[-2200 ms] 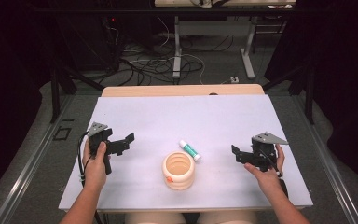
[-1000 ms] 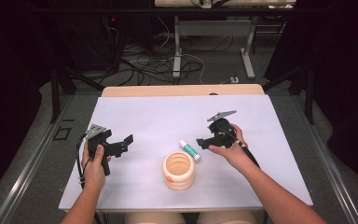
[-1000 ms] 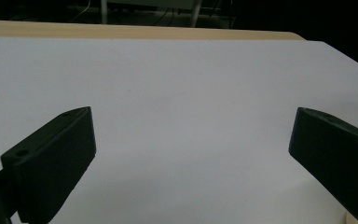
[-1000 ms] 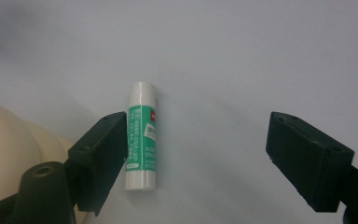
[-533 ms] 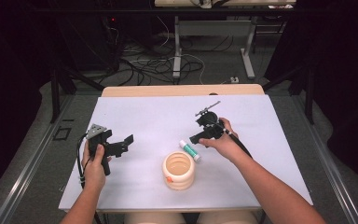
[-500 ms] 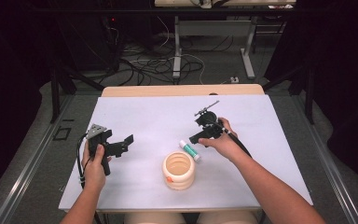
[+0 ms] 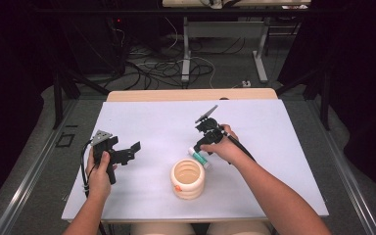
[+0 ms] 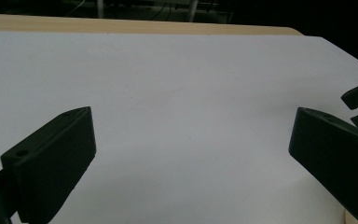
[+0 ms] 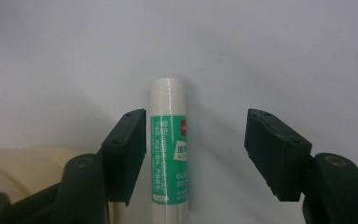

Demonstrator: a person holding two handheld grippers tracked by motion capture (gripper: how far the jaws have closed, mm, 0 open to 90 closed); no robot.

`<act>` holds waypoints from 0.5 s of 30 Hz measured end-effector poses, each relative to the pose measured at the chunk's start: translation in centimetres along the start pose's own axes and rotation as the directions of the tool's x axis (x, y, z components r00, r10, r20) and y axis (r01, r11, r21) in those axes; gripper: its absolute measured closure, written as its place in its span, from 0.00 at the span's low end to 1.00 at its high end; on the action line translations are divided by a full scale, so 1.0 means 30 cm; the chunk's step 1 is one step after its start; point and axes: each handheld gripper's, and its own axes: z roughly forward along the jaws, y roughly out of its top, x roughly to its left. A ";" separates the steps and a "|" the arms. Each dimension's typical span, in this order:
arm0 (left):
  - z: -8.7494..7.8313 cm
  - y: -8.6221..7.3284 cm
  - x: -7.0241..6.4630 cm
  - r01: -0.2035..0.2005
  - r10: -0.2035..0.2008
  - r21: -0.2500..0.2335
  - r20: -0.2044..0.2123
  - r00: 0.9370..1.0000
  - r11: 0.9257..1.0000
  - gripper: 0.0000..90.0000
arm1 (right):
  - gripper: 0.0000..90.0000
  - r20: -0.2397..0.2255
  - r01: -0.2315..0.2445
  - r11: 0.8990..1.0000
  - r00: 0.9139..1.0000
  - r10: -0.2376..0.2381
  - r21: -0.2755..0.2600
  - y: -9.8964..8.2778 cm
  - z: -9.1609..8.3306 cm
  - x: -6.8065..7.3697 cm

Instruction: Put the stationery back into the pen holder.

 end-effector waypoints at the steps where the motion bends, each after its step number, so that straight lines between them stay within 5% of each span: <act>1: 0.000 0.000 0.000 -0.001 0.001 0.000 0.000 1.000 1.000 0.01 | 0.44 -0.010 -0.008 1.000 1.000 0.008 -0.023 -0.001 0.011 0.004; 5: 0.000 0.000 0.000 -0.002 0.002 0.000 0.001 1.000 1.000 0.01 | 0.47 -0.003 -0.011 0.999 1.000 0.011 0.053 0.006 0.021 0.015; 15: 0.001 0.000 0.000 -0.001 0.001 -0.001 -0.002 1.000 1.000 0.01 | 0.55 -0.023 0.012 0.994 1.000 -0.010 0.107 0.003 0.060 0.034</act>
